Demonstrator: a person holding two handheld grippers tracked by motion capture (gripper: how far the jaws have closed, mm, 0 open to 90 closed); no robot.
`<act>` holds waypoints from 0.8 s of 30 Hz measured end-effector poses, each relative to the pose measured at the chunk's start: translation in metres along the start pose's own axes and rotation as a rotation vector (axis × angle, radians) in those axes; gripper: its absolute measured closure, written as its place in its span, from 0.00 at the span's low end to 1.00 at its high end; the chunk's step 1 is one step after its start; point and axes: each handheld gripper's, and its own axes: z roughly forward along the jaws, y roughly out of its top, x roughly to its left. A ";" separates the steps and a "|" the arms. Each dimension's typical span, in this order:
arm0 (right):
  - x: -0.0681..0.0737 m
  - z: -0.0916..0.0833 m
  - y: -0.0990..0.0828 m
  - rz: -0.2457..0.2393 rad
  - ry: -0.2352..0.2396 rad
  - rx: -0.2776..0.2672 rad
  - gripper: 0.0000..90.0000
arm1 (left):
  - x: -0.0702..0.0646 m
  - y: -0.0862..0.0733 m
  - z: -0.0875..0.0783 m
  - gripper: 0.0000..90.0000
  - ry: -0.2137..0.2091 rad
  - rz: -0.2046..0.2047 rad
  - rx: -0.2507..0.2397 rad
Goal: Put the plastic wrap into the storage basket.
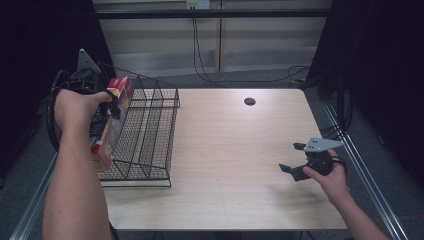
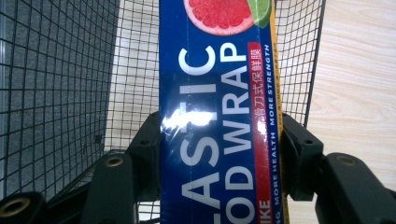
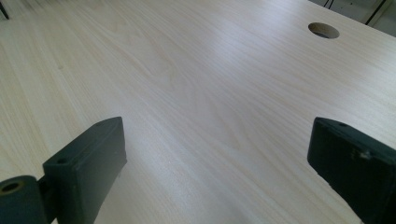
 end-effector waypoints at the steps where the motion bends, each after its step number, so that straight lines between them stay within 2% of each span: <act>1: 0.000 0.000 0.000 -0.001 0.005 0.003 0.05 | 0.000 0.000 0.002 0.49 -0.002 -0.022 -0.006; 4: -0.001 0.000 0.000 -0.001 0.006 0.003 0.05 | 0.003 0.001 0.003 0.49 0.005 -0.004 -0.007; 5: -0.001 0.000 0.000 -0.001 0.006 0.002 0.05 | 0.003 0.001 0.005 0.49 0.007 -0.021 -0.009; 7: 0.000 0.001 0.000 0.000 0.001 -0.001 0.05 | 0.004 0.002 0.006 0.49 0.011 -0.014 -0.003; 9: 0.000 0.001 0.000 -0.001 0.003 0.005 0.05 | 0.005 0.001 0.008 0.49 0.001 -0.027 -0.004; 12: 0.000 0.000 0.000 -0.002 0.005 0.005 0.05 | 0.008 0.001 0.011 0.49 0.010 -0.012 -0.003; 18: 0.000 0.001 0.000 -0.002 0.008 0.007 0.05 | 0.010 0.002 0.014 0.49 0.013 -0.028 -0.004; 20: 0.001 0.002 0.000 -0.005 0.009 0.004 0.05 | 0.011 0.002 0.016 0.49 0.019 -0.010 -0.001; 21: 0.000 0.001 0.000 -0.006 0.010 0.007 0.05 | 0.012 0.002 0.018 0.49 0.015 -0.021 -0.002; 24: 0.001 0.002 0.000 -0.005 0.007 0.004 0.05 | 0.013 0.002 0.019 0.49 0.019 -0.016 0.003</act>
